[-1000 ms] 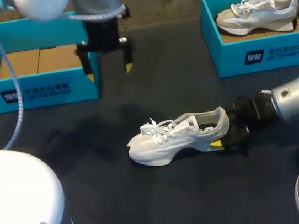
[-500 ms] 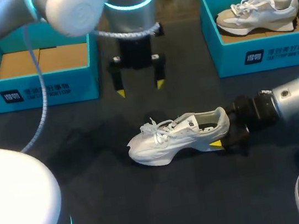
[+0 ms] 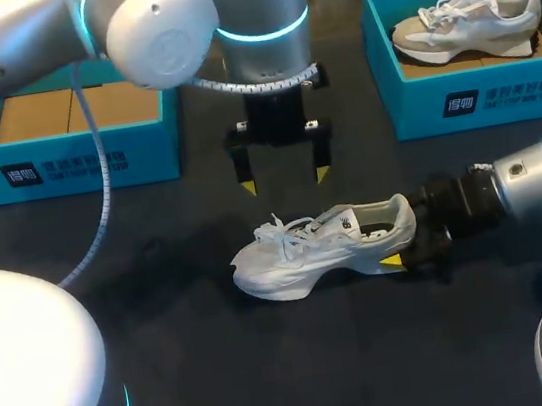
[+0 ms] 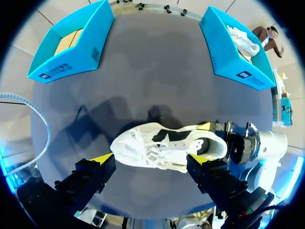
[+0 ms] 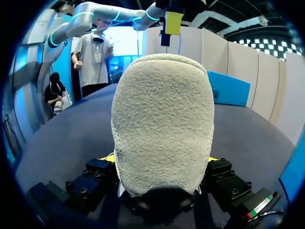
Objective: Take the shoe out of the shoebox, open the shoe tongue, remove and reinsert the insole, then place the shoe into the shoebox
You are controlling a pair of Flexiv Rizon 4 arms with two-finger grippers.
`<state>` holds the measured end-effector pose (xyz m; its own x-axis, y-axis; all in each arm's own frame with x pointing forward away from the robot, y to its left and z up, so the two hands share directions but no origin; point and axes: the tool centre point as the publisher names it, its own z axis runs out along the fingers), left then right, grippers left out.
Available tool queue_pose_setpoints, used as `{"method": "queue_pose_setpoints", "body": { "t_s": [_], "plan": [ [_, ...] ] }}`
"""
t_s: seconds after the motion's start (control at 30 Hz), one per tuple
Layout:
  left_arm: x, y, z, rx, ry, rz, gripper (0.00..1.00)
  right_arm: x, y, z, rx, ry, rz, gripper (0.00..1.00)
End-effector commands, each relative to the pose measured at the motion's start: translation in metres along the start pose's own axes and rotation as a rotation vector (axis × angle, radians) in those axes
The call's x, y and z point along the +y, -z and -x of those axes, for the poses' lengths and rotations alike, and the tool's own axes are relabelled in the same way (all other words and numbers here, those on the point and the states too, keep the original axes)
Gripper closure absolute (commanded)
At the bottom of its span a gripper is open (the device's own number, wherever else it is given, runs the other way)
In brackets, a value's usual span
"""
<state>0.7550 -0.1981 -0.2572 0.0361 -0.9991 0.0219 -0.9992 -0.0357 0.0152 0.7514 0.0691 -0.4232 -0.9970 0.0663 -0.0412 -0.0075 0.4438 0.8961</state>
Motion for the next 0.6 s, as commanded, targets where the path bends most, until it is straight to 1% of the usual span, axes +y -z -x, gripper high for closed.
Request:
{"method": "queue_pose_setpoints", "body": {
  "t_s": [0.03, 0.27, 0.3, 0.47, 0.6],
  "plan": [
    [0.0, 0.0, 0.0, 0.002, 0.0, 0.001, 0.0, 0.001, -0.001, -0.001, -0.002, 0.0, -0.004, 1.0],
    [0.002, -0.001, 0.0, 0.011, -0.001, 0.008, 0.0, 0.001, -0.001, -0.001, -0.002, 0.0, -0.004, 1.0],
    [0.009, -0.004, -0.004, 0.002, -0.023, -0.005, 0.0, 0.001, -0.001, -0.001, -0.002, 0.0, -0.004, 1.0],
    [0.024, -0.016, -0.02, 0.023, -0.071, 0.029, 0.0, 0.001, -0.001, -0.001, -0.002, 0.0, -0.004, 1.0],
    [0.03, -0.025, -0.036, 0.035, -0.082, 0.035, 0.0, 0.001, -0.001, -0.001, -0.002, 0.0, -0.004, 1.0]
  ]
}}
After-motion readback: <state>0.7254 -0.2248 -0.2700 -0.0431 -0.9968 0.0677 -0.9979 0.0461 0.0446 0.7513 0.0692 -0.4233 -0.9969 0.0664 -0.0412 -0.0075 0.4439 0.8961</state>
